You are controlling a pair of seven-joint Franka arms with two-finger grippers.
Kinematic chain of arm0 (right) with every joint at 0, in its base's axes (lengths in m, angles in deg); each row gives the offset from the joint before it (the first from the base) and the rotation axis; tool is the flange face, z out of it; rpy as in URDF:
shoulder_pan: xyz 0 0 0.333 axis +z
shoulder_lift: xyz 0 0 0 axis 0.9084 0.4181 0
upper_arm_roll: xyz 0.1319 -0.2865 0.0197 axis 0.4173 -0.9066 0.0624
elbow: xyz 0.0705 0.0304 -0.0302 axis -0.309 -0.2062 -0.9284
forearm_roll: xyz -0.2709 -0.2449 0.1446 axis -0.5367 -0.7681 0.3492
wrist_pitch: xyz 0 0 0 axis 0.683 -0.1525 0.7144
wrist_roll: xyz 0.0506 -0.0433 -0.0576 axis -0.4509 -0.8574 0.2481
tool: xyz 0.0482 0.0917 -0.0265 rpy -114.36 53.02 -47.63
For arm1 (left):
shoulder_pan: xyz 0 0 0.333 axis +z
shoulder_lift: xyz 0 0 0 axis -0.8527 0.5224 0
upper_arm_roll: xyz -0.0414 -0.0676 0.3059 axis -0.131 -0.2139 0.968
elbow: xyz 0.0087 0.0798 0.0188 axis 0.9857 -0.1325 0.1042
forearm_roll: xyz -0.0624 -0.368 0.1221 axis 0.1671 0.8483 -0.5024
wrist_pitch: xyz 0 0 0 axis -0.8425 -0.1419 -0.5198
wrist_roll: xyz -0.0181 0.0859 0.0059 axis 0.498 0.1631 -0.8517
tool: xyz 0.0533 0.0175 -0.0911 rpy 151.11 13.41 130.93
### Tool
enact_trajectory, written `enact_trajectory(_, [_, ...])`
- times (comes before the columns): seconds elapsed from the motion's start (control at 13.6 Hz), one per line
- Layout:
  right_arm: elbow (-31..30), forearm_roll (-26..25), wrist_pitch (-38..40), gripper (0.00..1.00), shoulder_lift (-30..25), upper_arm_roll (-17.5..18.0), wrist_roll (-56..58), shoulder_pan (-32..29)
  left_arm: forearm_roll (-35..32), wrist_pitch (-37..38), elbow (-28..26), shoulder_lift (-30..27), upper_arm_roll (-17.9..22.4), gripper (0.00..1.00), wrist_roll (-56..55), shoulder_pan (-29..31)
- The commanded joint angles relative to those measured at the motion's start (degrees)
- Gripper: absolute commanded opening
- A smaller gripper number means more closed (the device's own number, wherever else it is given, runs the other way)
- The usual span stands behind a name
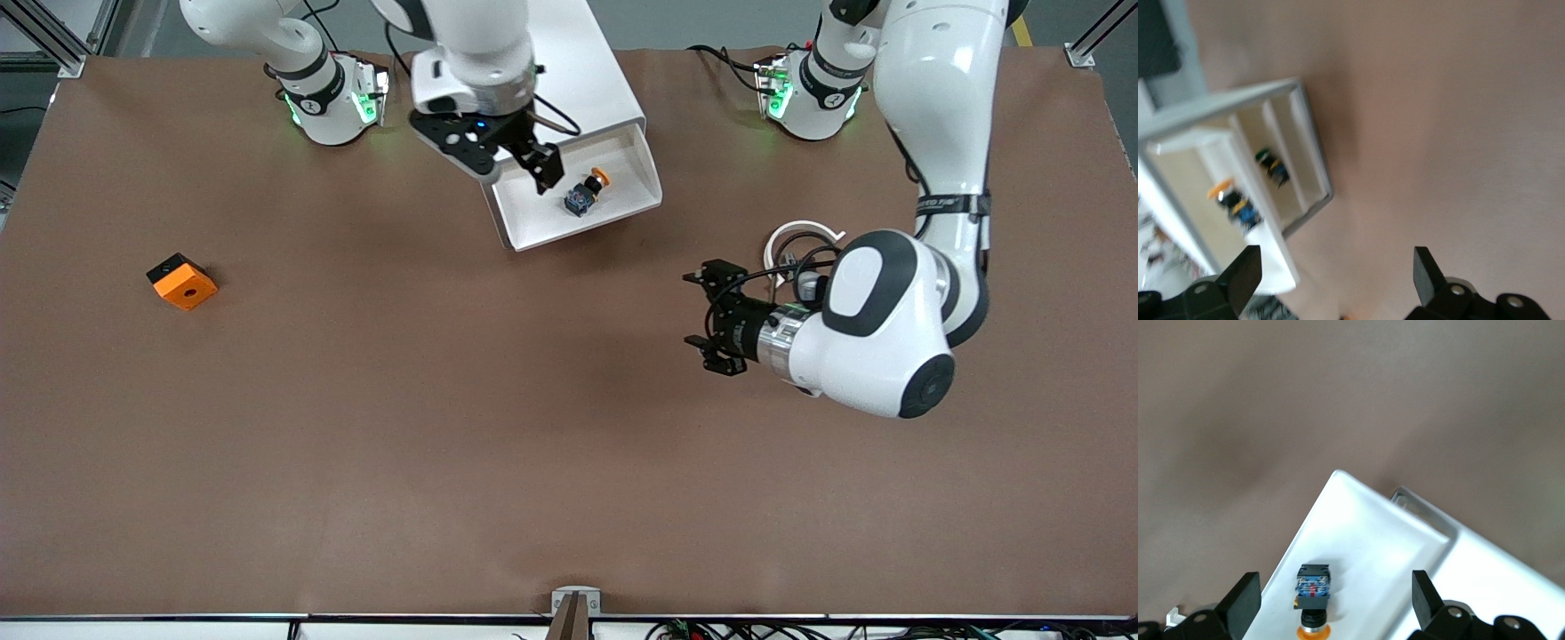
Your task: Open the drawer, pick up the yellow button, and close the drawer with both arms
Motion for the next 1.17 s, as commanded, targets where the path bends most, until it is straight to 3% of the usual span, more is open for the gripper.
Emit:
enact_trajectory(0.0, [1.08,-1.27,-2.19,1.00,3.33,-0.84,-3.06,2.76,-7.93,-2.37,-0.75,-3.46,0.46,1.00,10.37,-0.98])
enact_trajectory(0.44, [1.08,-1.27,-8.09,1.00,8.52,-0.93,-9.21,6.53,-15.42,-7.30,-0.93,-4.52,0.63,1.00,34.81,-1.25])
enact_trajectory(1.1, [-2.61,-1.44,-10.64,1.00,9.93,-0.84,-16.42,7.95,-25.61,-7.30,-1.37,-8.65,-1.30,1.00,52.33,-1.33])
